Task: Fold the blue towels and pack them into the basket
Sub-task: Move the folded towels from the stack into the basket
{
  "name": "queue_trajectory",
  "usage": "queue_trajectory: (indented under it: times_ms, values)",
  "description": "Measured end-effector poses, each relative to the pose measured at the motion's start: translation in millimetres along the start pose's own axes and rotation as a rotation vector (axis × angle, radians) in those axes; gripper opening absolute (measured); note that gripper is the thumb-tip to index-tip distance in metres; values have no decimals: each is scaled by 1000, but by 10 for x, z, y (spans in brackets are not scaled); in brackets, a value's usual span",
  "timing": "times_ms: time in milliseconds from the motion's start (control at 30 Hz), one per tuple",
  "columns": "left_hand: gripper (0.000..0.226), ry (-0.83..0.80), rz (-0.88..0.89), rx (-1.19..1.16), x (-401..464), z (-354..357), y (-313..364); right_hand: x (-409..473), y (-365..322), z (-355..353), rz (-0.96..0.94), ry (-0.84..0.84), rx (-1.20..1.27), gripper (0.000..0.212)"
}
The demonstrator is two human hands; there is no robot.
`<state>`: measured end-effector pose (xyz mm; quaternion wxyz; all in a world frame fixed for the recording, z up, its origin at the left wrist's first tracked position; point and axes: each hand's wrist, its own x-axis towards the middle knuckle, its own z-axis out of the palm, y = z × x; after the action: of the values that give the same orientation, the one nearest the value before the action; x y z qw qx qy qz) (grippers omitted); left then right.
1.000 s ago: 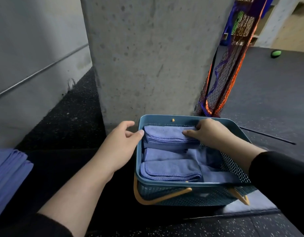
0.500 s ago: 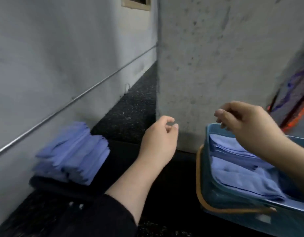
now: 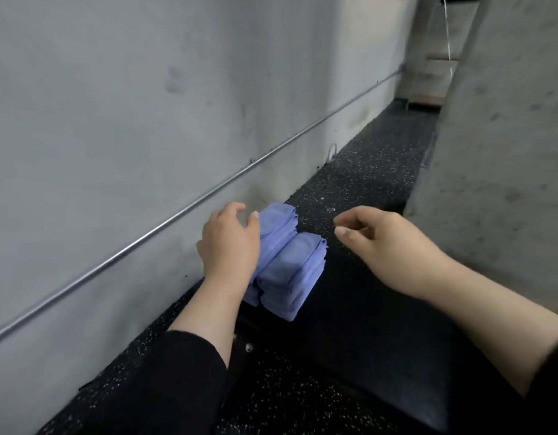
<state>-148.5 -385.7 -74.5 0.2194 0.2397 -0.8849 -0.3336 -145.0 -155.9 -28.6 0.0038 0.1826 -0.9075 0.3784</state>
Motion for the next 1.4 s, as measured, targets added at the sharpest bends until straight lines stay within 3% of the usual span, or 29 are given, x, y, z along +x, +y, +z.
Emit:
queue_trajectory:
  times_ms: [100, 167, 367, 433, 500, 600, 667, 733, 800, 867, 933, 1133, 1233, 1400]
  values:
    - [62, -195, -161, 132, 139, 71, -335, 134, 7, 366, -44, -135, -65, 25]
    - [68, -261, -181, 102, 153, 129, -435, 184, 28, 617, -114, -228, -141, 35]
    - [40, -251, -123, 133, 136, 138, -432, 234, 171, 1107, -39, -469, -337, 42]
    - [34, -222, -102, 4, 128, 153, -419, 216, 220, 1169, -44, -456, -293, 42]
    - [41, -180, -100, -275, 118, 136, -370, 185, 223, 1163, -29, -272, -123, 34]
    - [42, -90, -63, -568, 92, 23, -224, 152, 114, 1001, 39, 304, 307, 20]
    - [37, -89, -19, -720, 39, -86, -77, 166, 32, 805, 115, 507, 530, 19]
    - [34, -161, 30, -844, -56, -180, 96, 169, -11, 580, 208, 465, 696, 57]
    - [34, -296, 46, -975, -191, -254, 279, 125, -40, 326, 300, 281, 862, 95]
    - [36, -432, 77, -1063, -342, -289, 472, 13, -50, 18, 327, 86, 1026, 102]
    - [35, -528, 111, -1112, -504, -288, 671, -156, -32, -316, 332, 30, 1093, 96]
    - [39, -695, 171, -1093, -986, -104, 1243, -906, 171, -1239, 353, 328, 920, 32]
    - [44, -762, 191, -1052, -1329, 95, 1591, -1349, 314, -1707, 300, 422, 741, 33]
    - [49, -989, 154, -1148, -1912, 414, 2166, -1964, 667, -2341, 301, 575, 645, 30]
